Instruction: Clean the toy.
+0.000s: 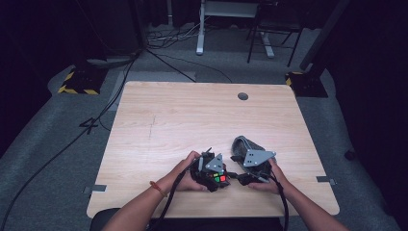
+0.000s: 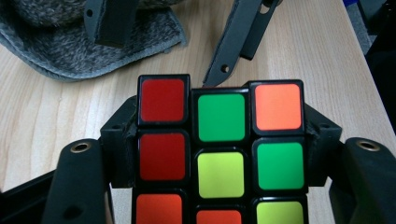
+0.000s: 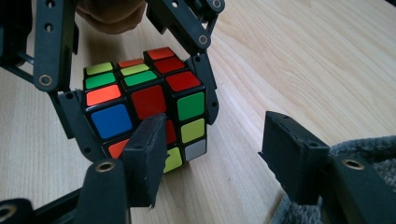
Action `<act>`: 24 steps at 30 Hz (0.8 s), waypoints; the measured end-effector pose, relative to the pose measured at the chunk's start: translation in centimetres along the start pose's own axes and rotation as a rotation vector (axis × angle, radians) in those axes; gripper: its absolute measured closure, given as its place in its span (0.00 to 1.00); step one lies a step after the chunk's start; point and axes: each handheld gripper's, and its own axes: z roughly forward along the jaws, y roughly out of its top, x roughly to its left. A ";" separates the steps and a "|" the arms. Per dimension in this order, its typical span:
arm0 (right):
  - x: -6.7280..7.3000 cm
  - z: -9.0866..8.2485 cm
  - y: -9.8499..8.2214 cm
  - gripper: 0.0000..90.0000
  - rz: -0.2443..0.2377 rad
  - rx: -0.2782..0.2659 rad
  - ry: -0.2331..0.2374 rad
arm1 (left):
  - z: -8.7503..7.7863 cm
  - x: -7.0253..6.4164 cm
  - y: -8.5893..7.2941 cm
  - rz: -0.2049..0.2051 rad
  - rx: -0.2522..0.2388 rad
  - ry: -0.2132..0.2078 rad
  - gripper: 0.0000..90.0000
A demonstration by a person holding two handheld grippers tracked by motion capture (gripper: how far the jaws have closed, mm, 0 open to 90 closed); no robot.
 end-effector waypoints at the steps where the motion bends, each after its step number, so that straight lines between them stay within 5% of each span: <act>1: 0.0 -0.1 0.1 0.47 0.008 -0.021 0.006 | 0.0 -0.1 0.1 0.007 -0.005 0.006 0.36; 5: 0.4 -0.5 1.3 0.49 -0.020 -0.041 -0.019 | 0.1 -0.5 0.5 0.026 -0.013 0.030 0.37; 14: -0.1 -2.2 1.3 0.49 -0.017 -0.050 -0.039 | 0.2 -0.8 0.8 0.027 -0.132 0.085 0.37; 24: -0.8 -1.6 0.8 0.51 -0.001 -0.018 -0.050 | 0.9 -0.9 0.2 0.011 -0.107 0.033 0.37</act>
